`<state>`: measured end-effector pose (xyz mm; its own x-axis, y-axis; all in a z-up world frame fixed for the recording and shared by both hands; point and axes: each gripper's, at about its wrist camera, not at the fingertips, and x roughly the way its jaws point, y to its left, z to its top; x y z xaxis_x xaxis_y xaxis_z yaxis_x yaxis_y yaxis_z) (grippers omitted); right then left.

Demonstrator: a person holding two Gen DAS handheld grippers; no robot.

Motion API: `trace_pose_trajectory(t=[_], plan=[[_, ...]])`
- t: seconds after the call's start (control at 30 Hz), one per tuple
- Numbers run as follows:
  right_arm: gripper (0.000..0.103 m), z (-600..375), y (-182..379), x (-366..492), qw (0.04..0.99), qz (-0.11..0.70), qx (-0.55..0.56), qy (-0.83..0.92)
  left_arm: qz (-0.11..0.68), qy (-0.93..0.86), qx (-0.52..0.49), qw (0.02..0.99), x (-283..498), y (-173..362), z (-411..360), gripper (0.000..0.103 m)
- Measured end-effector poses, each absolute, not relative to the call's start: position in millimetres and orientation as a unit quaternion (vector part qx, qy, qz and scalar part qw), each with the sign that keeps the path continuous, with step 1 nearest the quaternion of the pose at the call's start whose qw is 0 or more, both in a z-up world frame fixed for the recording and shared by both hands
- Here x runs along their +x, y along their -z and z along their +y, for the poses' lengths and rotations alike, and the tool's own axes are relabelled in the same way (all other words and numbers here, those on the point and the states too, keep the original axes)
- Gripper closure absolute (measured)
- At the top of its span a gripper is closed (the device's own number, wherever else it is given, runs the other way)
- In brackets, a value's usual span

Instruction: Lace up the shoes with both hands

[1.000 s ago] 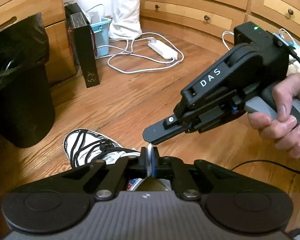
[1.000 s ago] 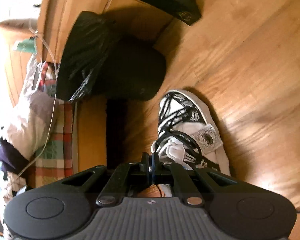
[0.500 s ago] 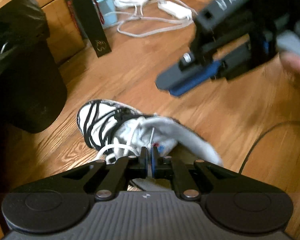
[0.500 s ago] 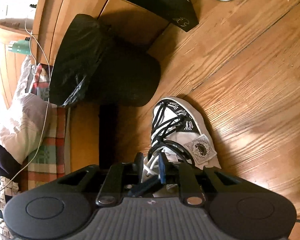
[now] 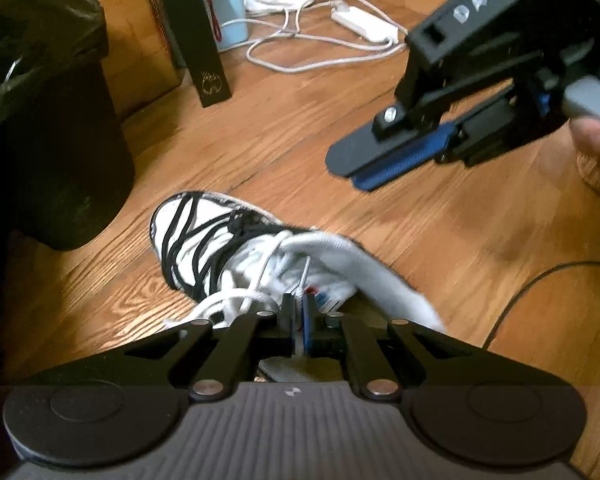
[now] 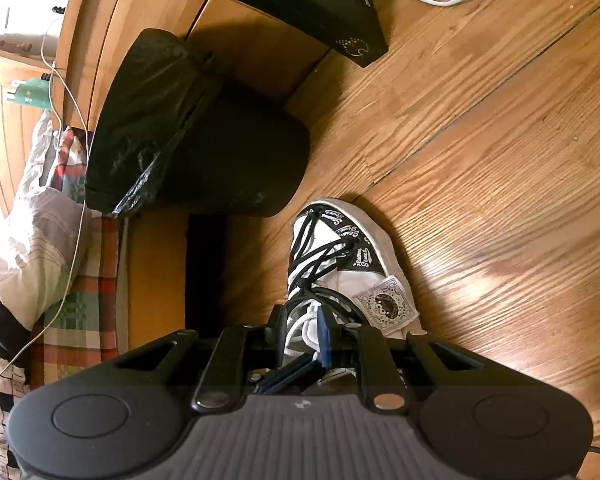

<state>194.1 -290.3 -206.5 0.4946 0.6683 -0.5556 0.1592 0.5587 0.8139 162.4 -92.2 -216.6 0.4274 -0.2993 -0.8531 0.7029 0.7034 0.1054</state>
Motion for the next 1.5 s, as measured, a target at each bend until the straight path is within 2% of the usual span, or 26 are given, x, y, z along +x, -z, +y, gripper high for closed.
trace_pose_trajectory(t=[1.5], plan=[[0.083,-284,210,194,0.751,0.494,0.405,-0.167,0.429,0.310,0.229,0.817,162,219,-96,0.099]])
